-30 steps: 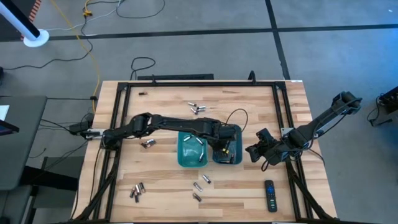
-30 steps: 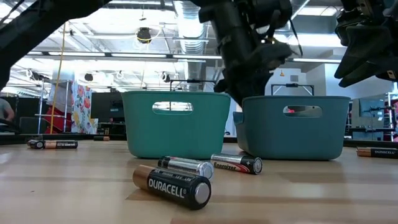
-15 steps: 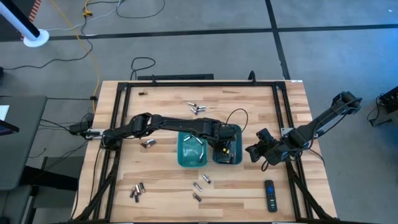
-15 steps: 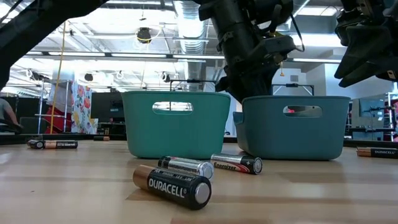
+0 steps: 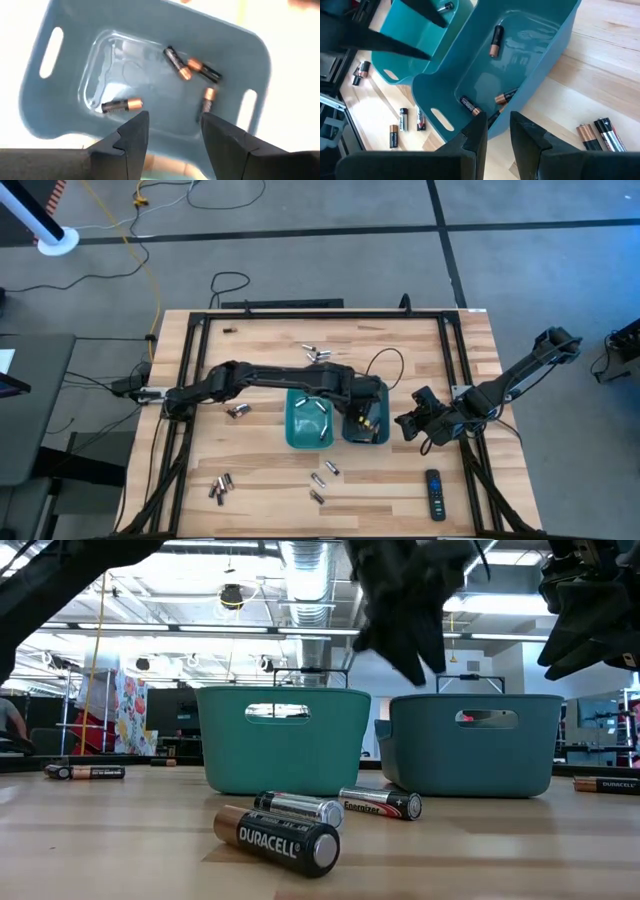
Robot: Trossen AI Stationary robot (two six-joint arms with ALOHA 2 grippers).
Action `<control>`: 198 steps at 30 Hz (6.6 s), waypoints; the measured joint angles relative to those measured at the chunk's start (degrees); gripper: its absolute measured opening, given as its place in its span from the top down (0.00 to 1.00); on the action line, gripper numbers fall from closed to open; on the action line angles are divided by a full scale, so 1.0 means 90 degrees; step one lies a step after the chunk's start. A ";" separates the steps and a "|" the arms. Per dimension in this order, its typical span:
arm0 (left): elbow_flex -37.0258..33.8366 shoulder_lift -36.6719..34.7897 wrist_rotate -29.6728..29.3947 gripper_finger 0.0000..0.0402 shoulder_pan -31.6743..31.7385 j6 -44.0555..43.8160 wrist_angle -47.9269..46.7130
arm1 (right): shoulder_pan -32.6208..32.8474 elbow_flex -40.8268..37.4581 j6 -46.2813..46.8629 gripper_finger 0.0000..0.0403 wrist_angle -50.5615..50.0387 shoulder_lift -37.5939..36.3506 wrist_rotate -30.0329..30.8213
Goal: Sort batteries
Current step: Put the silver battery into the green bin
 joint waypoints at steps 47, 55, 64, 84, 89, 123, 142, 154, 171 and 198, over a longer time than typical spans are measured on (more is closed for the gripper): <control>-0.8487 -0.6741 -0.1634 0.56 -0.2082 -0.2758 0.3173 | -0.1170 0.1838 -0.3247 0.74 -0.3199 0.0002 -0.0249; -0.8487 -0.6738 -0.2739 0.56 -0.2581 -0.2411 0.3153 | -0.0436 0.1500 -0.1833 0.74 -0.3736 0.0005 -0.0464; -0.8487 -0.6736 -0.2748 0.56 -0.2789 -0.2474 0.3158 | 0.0166 0.0917 -0.0564 0.70 -0.3754 0.0012 -0.0488; -0.8487 -0.6733 -0.3449 0.56 -0.3091 -0.1842 0.3355 | 0.0104 -0.0398 -0.1175 0.51 -0.2141 0.0147 -0.0485; -0.8487 -0.6733 -0.3450 0.56 -0.3091 -0.1847 0.3384 | -0.0090 -0.0447 -0.1870 0.52 -0.1982 0.0467 -0.0478; -0.8482 -0.6733 -0.3419 0.56 -0.3133 -0.2007 0.3399 | -0.0726 -0.0440 -0.2623 0.53 -0.1503 0.1318 -0.1140; -0.8482 -0.6733 -0.3411 0.56 -0.3147 -0.1942 0.3350 | -0.0709 -0.1798 -0.2449 0.60 -0.0362 -0.0417 -0.1141; -0.8482 -0.6733 -0.3411 0.56 -0.3148 -0.1898 0.3348 | -0.0707 -0.1793 -0.2678 0.63 -0.0312 -0.0111 -0.1207; -0.8482 -0.6733 -0.3414 0.56 -0.3149 -0.1901 0.3348 | -0.0709 -0.1785 -0.2789 0.68 -0.0392 0.0297 -0.1409; -1.0651 -0.7875 -0.2759 0.56 -0.3212 -0.1383 0.6165 | -0.0162 0.0797 -0.2055 0.97 -0.3250 0.0294 -0.1297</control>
